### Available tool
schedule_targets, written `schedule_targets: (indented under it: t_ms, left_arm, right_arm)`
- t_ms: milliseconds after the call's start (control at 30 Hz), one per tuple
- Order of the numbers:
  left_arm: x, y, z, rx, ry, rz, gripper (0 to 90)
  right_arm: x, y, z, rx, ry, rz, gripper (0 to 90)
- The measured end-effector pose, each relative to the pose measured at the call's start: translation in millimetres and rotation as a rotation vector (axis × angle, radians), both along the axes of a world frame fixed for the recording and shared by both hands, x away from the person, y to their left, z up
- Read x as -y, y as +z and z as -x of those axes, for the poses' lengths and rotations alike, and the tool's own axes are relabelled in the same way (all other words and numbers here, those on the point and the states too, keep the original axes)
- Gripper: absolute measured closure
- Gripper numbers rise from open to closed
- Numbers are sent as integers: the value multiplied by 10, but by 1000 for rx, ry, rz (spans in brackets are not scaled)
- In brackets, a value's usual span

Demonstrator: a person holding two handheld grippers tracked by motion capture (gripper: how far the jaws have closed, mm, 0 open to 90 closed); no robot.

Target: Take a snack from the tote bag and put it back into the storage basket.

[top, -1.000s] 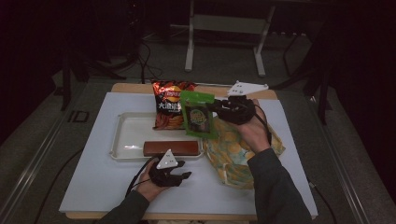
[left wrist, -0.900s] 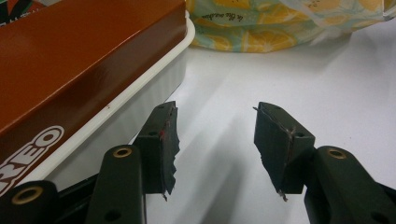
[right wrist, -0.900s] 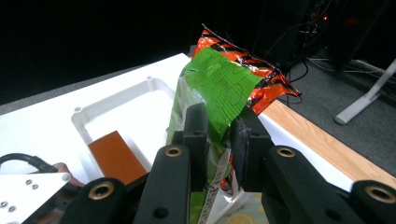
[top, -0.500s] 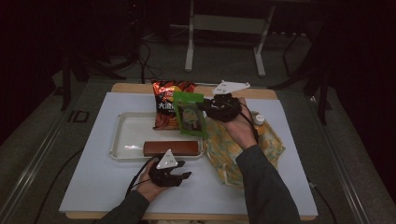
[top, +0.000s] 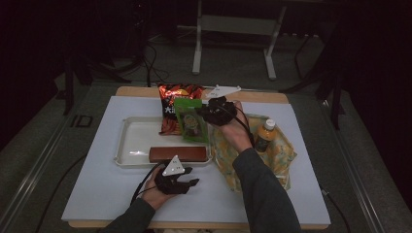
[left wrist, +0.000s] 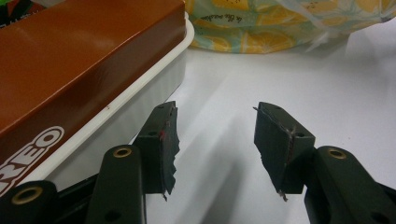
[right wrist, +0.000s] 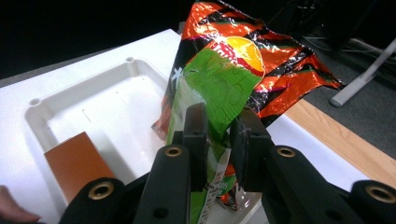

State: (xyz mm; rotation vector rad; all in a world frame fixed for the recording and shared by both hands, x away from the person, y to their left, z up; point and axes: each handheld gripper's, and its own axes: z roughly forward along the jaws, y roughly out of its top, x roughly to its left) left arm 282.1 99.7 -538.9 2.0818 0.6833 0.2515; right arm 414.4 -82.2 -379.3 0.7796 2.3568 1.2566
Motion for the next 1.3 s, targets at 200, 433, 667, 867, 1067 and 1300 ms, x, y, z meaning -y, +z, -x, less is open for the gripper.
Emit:
schedule_targets:
  t_ms: [200, 433, 667, 867, 1067, 1300]
  left_arm:
    - [-1, -1, -1, 1, 0, 1, 488]
    - [-3, 0, -2, 1, 0, 1, 487]
    - [-4, 1, 0, 2, 0, 0, 486]
    - [-1, 0, 1, 2, 1, 4, 486]
    - [-4, 1, 0, 2, -1, 0, 485]
    - [-3, 1, -1, 1, -1, -1, 485]
  right_arm:
    - [-77, -91, -56, -25, -23, -12, 772]
    - [-176, -213, -87, -23, -70, 36, 769]
    - [-240, -371, -104, -31, -96, 73, 759]
    - [-242, -471, -126, -59, -137, 50, 756]
    - [-266, -572, -128, -86, -174, 60, 749]
    - [-253, -617, -117, -96, -204, 82, 754]
